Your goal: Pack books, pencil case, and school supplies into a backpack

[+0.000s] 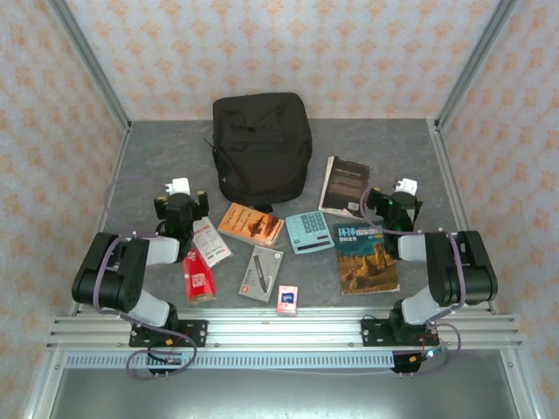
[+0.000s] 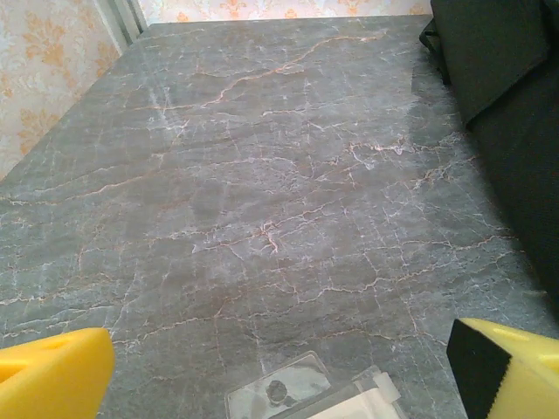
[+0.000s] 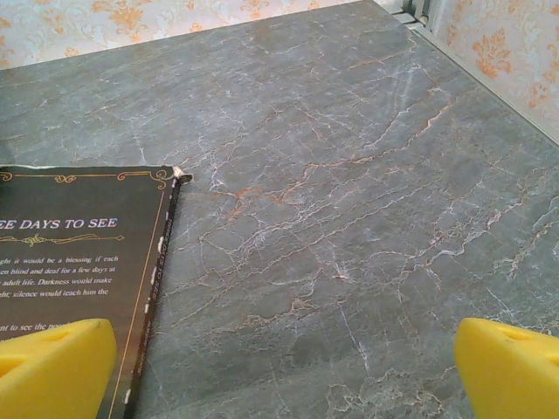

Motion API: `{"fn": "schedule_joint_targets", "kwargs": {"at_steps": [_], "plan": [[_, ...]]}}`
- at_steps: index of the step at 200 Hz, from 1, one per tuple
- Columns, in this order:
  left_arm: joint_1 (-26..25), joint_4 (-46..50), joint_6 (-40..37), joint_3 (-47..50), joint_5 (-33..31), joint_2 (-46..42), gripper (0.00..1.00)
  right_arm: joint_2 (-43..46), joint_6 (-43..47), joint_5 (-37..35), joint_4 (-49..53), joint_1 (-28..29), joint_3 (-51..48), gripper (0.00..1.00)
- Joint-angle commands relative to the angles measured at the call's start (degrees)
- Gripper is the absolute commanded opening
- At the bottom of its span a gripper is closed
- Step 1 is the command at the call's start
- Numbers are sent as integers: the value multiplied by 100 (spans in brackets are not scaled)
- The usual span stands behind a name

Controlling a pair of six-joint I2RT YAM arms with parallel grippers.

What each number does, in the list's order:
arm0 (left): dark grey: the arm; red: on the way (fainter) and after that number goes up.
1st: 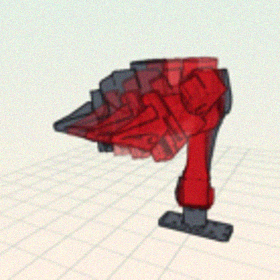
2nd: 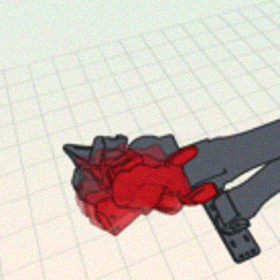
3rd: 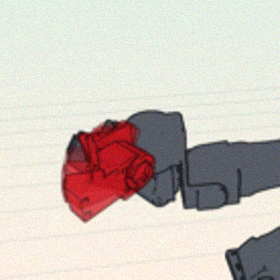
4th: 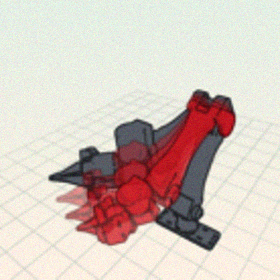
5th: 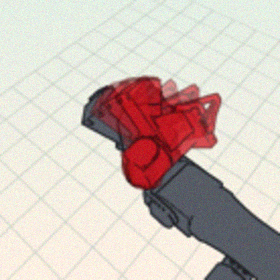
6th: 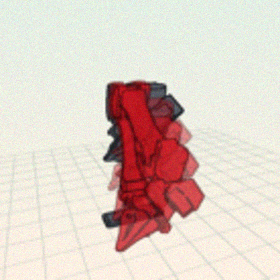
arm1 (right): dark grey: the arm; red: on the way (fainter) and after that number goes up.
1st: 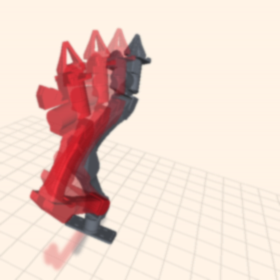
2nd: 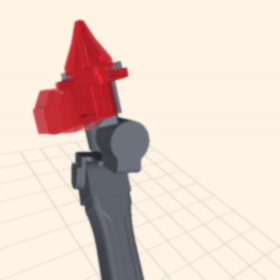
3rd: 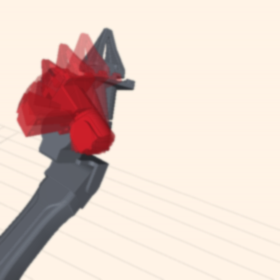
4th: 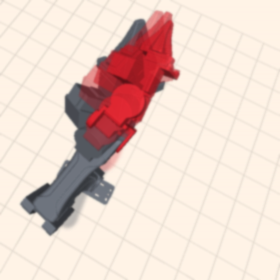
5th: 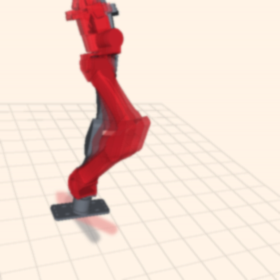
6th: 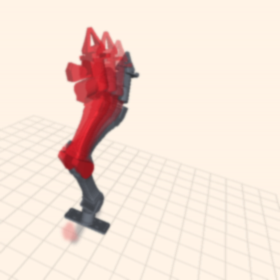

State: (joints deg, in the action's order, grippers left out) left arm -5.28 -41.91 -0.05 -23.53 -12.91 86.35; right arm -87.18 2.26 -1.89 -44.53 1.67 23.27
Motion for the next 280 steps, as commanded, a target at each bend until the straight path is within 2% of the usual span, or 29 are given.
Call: {"fn": "schedule_joint_targets", "kwargs": {"at_steps": [1,197,214,248,280], "plan": [[-78,-303,-59,22,-243,-57,100,-15,73,31,-12,-18,78,99],[-69,-370,-62,63,-249,-99,100,28,83,56,11,-27,69,99],[-112,166,-140,-87,-235,-469,100,280,215,302,542,3,258,99],[-528,1425,-530,-435,-286,-1634,100,1038,441,98,1454,267,488,99],[-1089,2824,-477,-877,332,-3061,100,2390,-44,-331,2105,970,665,99]]}}
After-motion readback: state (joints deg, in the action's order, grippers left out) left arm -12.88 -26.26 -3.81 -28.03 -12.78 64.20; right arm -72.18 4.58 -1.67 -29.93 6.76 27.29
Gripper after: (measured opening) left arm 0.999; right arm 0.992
